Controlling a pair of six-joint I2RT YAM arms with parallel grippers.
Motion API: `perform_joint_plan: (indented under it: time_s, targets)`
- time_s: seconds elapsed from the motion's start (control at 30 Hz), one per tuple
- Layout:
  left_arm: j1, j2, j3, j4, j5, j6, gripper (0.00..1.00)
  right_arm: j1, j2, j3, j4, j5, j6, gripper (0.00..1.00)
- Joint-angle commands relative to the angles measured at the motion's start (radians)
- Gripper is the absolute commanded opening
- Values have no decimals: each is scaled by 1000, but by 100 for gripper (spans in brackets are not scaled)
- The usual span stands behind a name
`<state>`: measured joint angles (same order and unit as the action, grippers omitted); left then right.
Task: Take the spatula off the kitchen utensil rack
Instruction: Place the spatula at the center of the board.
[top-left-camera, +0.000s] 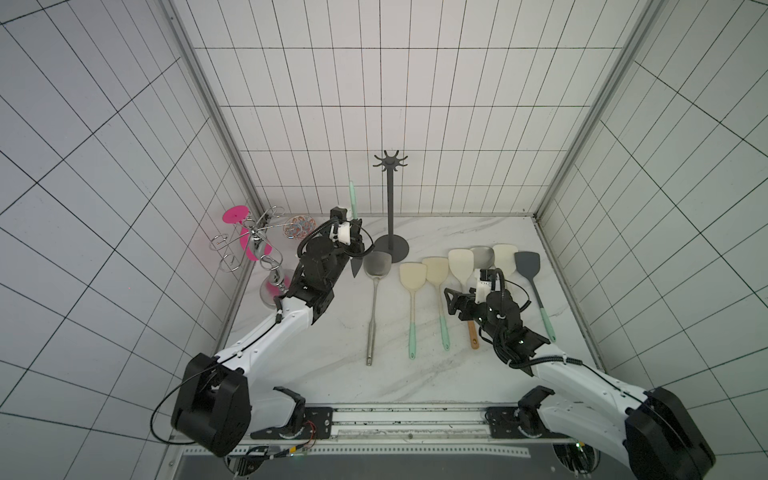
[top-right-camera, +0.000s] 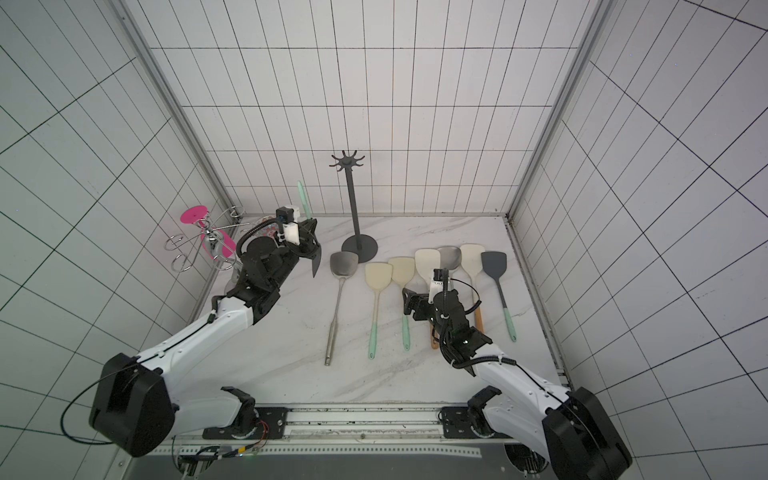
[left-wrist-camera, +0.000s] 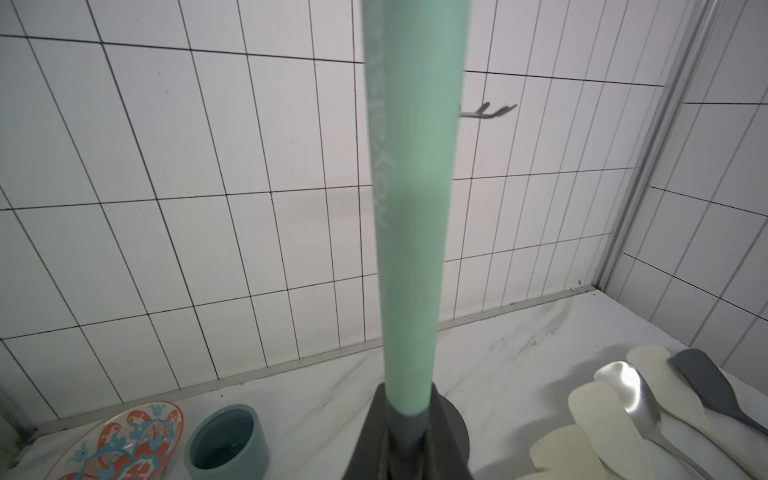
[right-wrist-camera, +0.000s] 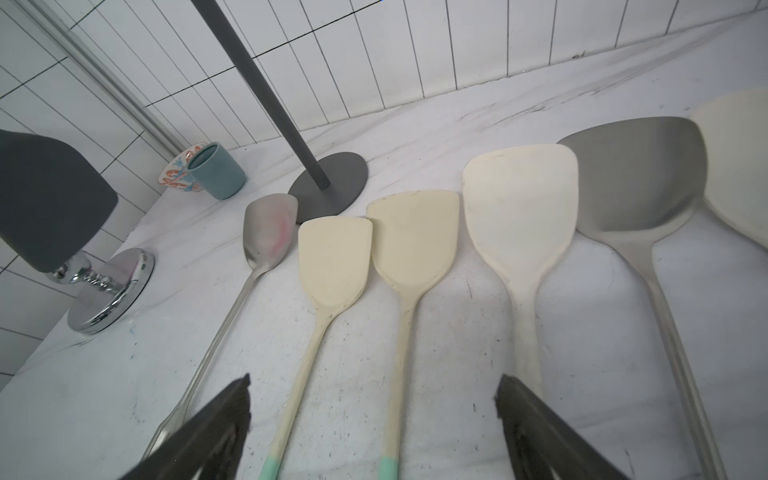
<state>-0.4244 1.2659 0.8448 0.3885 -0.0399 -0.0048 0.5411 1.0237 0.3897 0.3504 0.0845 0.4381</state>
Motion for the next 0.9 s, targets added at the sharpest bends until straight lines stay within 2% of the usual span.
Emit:
perform_joint_plan:
  time_s: [0.0, 0.1, 0.2, 0.4, 0.53, 0.7, 0.87]
  targets:
    - [-72, -53, -85, 73, 17, 63, 0, -7, 0, -5, 19, -68, -20, 87]
    - [-161, -81, -143, 79, -79, 147, 0, -8, 23, 60, -76, -84, -9, 85]
    - [-251, -112, -192, 83, -198, 251, 0, -9, -2, 170, -279, -98, 19, 83]
    - [-310, -151, -289, 148, -297, 345, 0, -10, -87, 499, -741, -222, 64, 83]
    - [-383, -114, -317, 216, -375, 420, 0, -11, -64, 732, -958, -319, 95, 83]
    - [-486, -56, -317, 275, -479, 530, 0, -10, -2, 938, -1067, -476, 218, 82]
    - [-544, -28, -310, 293, -521, 590, 0, -6, 28, 1009, -1047, -554, 315, 80]
